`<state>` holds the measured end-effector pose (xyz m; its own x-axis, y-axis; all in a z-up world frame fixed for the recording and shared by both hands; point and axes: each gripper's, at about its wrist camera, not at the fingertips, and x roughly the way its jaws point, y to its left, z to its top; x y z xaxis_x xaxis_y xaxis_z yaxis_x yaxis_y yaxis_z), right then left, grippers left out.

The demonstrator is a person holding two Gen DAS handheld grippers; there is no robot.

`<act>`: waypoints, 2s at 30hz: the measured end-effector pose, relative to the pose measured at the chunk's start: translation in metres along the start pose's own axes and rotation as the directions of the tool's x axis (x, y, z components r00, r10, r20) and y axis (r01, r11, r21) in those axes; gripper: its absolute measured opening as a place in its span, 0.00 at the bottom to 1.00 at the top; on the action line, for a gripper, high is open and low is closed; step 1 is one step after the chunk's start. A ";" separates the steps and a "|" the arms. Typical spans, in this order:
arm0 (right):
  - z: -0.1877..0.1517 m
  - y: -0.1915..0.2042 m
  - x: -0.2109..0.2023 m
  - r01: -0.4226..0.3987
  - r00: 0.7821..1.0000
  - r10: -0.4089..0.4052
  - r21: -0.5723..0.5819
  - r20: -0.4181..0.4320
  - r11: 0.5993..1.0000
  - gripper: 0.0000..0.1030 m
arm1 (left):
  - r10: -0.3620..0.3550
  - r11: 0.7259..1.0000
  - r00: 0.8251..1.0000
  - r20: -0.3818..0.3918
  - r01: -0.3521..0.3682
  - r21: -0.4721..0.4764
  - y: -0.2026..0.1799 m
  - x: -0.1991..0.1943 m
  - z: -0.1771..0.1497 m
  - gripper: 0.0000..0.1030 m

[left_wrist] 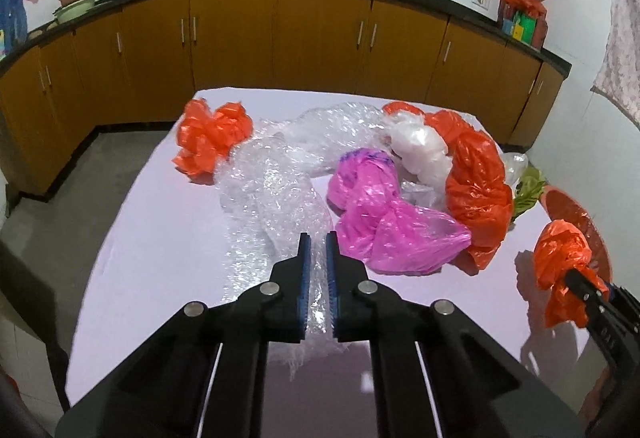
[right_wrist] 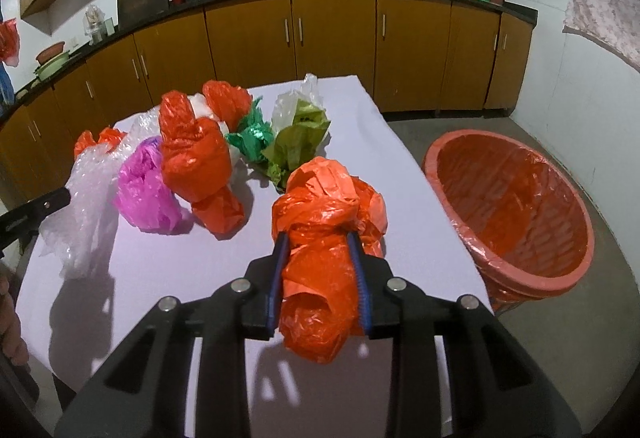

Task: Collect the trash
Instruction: 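Carry both bags over the orange basket and open both grippers to drop them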

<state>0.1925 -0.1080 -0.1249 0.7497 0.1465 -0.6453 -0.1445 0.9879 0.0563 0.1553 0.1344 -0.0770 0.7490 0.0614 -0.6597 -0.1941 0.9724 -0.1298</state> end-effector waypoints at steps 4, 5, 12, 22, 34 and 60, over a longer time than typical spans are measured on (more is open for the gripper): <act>0.004 -0.002 -0.008 -0.007 1.000 0.007 0.003 0.017 1.000 0.28 | -0.015 1.000 1.000 0.017 0.015 -0.012 0.012 -0.015 0.004 0.06; 0.005 -0.001 -0.011 -0.009 1.000 0.009 0.001 0.023 1.000 0.28 | -0.019 1.000 0.999 0.028 0.019 -0.007 0.013 -0.020 0.006 0.06; 0.016 -0.004 -0.027 -0.017 0.998 0.017 -0.001 0.065 1.000 0.26 | -0.070 0.997 0.993 0.093 0.066 0.048 -0.004 -0.047 0.025 0.05; 0.033 -0.045 -0.046 0.034 0.992 -0.039 0.040 0.120 0.999 0.26 | -0.226 0.967 0.966 0.129 0.206 0.151 -0.067 -0.071 0.049 0.05; 0.054 -0.152 -0.054 0.170 0.972 -0.193 0.164 0.132 0.972 0.25 | -0.487 0.832 0.872 0.050 0.446 0.330 -0.217 -0.055 0.065 0.05; 0.065 -0.254 0.001 0.198 0.969 -0.232 0.299 0.081 0.933 0.36 | -0.580 0.686 0.781 -0.231 0.621 0.380 -0.349 0.052 0.032 0.05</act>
<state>0.2717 -0.3557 -0.0900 0.8126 -0.0826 -0.5769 0.2066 0.9664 0.1527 0.2821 -0.1948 -0.0422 0.5516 -0.5676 -0.6112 0.5725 0.7905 -0.2175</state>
